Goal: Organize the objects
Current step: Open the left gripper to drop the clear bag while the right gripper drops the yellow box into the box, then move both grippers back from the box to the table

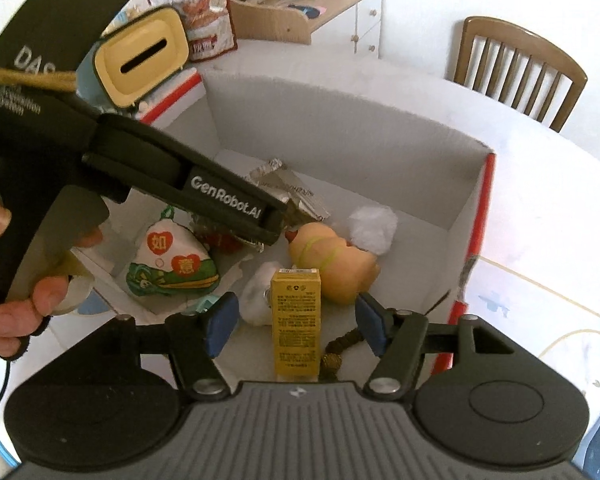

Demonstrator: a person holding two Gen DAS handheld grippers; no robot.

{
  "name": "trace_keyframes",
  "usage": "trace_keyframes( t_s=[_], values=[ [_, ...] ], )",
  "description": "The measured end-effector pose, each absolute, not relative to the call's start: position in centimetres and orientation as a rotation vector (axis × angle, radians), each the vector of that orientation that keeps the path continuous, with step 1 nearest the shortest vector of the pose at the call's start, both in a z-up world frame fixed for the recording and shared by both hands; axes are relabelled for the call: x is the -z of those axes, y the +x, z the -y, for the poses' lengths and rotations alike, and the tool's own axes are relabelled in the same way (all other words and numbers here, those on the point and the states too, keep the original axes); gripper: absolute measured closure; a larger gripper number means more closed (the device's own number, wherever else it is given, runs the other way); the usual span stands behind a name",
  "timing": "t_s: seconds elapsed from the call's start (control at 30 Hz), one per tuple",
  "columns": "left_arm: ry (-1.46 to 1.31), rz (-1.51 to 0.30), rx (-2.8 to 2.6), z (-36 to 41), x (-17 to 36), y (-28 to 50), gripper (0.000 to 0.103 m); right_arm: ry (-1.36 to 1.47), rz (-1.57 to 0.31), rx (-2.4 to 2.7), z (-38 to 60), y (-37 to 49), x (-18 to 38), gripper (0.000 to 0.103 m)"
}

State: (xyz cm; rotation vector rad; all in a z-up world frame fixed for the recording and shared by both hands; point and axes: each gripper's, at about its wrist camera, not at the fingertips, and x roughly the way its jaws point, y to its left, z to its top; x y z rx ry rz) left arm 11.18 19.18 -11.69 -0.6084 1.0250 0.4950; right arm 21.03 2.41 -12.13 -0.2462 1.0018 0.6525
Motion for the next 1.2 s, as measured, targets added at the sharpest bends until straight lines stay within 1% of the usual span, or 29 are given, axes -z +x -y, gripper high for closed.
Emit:
trace_keyframes(
  t_s=[0.17, 0.2, 0.27, 0.33, 0.37, 0.5, 0.53, 0.57, 0.6, 0.7, 0.8, 0.87, 1.2],
  values=[
    [-0.576, -0.992, -0.51, -18.5, 9.7, 10.0, 0.02, -0.213, -0.975, -0.65, -1.0, 20.2, 10.6, 0.037],
    [-0.568, -0.983, -0.514, -18.3, 9.3, 9.8, 0.019, -0.209, -0.968, -0.65, -0.8, 20.0, 10.3, 0.034],
    [-0.552, -0.966, -0.518, -17.8, 8.5, 9.5, 0.018, -0.198, -0.952, -0.651, -0.4, 19.5, 9.7, 0.032],
    [-0.509, -0.945, -0.53, -17.0, 7.9, 9.3, 0.013, -0.187, -0.939, -0.65, 0.1, 19.0, 9.2, 0.032],
    [-0.49, -0.938, -0.537, -16.5, 7.6, 9.0, 0.013, -0.178, -0.932, -0.645, 0.3, 18.8, 8.9, 0.032],
    [-0.462, -0.914, -0.536, -15.6, 6.7, 8.4, 0.013, -0.149, -0.913, -0.645, 1.2, 17.9, 7.7, 0.031],
    [-0.457, -0.911, -0.533, -15.3, 6.4, 8.3, 0.012, -0.149, -0.907, -0.645, 1.4, 17.6, 7.4, 0.03],
    [-0.453, -0.907, -0.531, -14.9, 6.3, 8.2, 0.012, -0.148, -0.9, -0.646, 1.6, 17.3, 7.1, 0.027],
    [-0.45, -0.903, -0.528, -14.6, 6.1, 8.0, 0.011, -0.146, -0.893, -0.647, 1.8, 17.0, 6.8, 0.024],
    [-0.431, -0.894, -0.519, -13.6, 5.5, 7.5, 0.007, -0.131, -0.884, -0.652, 2.6, 16.2, 6.1, 0.023],
    [-0.415, -0.885, -0.511, -12.5, 5.1, 7.2, 0.001, -0.134, -0.879, -0.646, 3.3, 15.2, 5.7, 0.021],
    [-0.401, -0.879, -0.506, -11.8, 4.9, 7.1, 0.001, -0.132, -0.876, -0.642, 4.0, 14.7, 5.5, 0.02],
    [-0.369, -0.874, -0.51, -7.9, 3.8, 8.9, 0.0, -0.09, -0.864, -0.603, 9.0, 13.7, 4.9, 0.019]
  ],
)
